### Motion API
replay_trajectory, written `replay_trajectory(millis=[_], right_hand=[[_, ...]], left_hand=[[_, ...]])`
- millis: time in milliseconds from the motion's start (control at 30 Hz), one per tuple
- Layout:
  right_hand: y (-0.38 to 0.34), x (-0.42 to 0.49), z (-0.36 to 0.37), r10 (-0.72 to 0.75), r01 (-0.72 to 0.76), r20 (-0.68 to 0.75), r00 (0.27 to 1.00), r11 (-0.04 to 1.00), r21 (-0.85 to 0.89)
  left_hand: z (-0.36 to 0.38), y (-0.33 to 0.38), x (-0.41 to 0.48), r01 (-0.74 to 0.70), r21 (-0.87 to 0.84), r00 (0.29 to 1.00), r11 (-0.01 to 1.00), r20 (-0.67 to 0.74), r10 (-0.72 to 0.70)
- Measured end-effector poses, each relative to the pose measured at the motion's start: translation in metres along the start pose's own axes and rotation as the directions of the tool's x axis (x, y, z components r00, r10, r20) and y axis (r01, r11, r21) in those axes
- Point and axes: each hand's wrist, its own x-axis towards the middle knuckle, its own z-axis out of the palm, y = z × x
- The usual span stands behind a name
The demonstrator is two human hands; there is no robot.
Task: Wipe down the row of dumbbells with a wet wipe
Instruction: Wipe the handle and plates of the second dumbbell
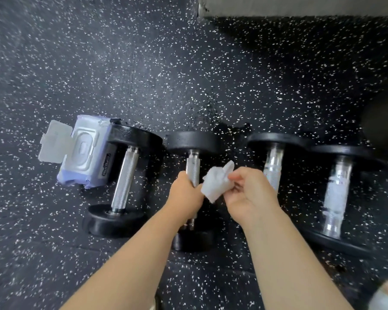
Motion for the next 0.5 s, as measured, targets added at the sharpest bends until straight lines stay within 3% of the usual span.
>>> replay_trajectory(millis=[67,267,500], right_hand=[[0.004,-0.005,0.002,0.045,-0.051,0.072,0.996,0.995,0.089],[0.021,-0.003,0.019,0.036,-0.044,0.162,0.986,0.998,0.049],[0.017,0.026,0.038,0.039,-0.04,0.013,0.999,0.997,0.067]], left_hand=[[-0.002,-0.007,-0.008,-0.024,0.022,0.999,0.999,0.036,0.024],[-0.01,-0.019,-0.02,-0.172,0.145,0.984,0.974,0.064,0.164],[-0.003,-0.021,-0.025,-0.19,0.233,0.979,0.954,-0.024,0.201]])
